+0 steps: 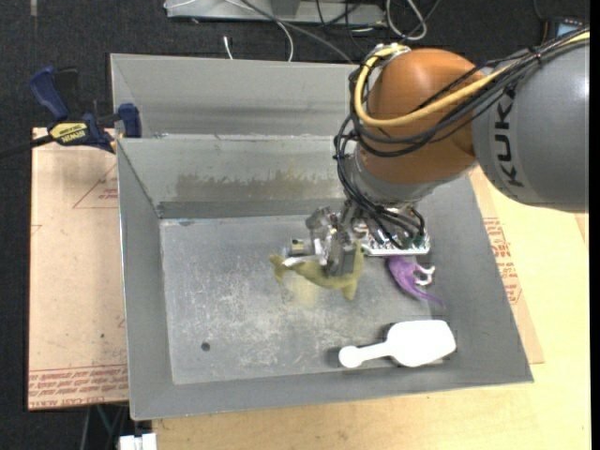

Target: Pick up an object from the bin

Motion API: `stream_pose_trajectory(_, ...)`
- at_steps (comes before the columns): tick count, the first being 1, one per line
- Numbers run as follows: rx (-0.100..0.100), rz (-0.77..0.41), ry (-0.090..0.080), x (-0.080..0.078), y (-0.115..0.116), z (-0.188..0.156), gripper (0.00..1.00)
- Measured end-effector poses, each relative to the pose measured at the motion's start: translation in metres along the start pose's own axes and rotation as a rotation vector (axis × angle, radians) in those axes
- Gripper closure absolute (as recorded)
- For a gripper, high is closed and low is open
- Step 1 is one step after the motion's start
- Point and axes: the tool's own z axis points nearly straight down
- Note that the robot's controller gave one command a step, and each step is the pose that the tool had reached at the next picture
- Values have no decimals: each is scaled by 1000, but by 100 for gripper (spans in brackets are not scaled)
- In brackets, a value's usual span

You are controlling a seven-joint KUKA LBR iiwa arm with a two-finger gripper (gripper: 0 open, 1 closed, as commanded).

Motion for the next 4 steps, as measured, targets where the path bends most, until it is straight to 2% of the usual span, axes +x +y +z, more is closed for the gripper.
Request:
stream_pose_trajectory(1,2,-7,-8,1,-5,18,100)
stream_pose_trajectory(2,0,-181,-8,-12,7,51,100)
stream_pose_trajectory(3,0,-113,0,4,-5,-46,100)
stream_pose_trajectory(4,-4,-149,-1,-18,6,-82,100)
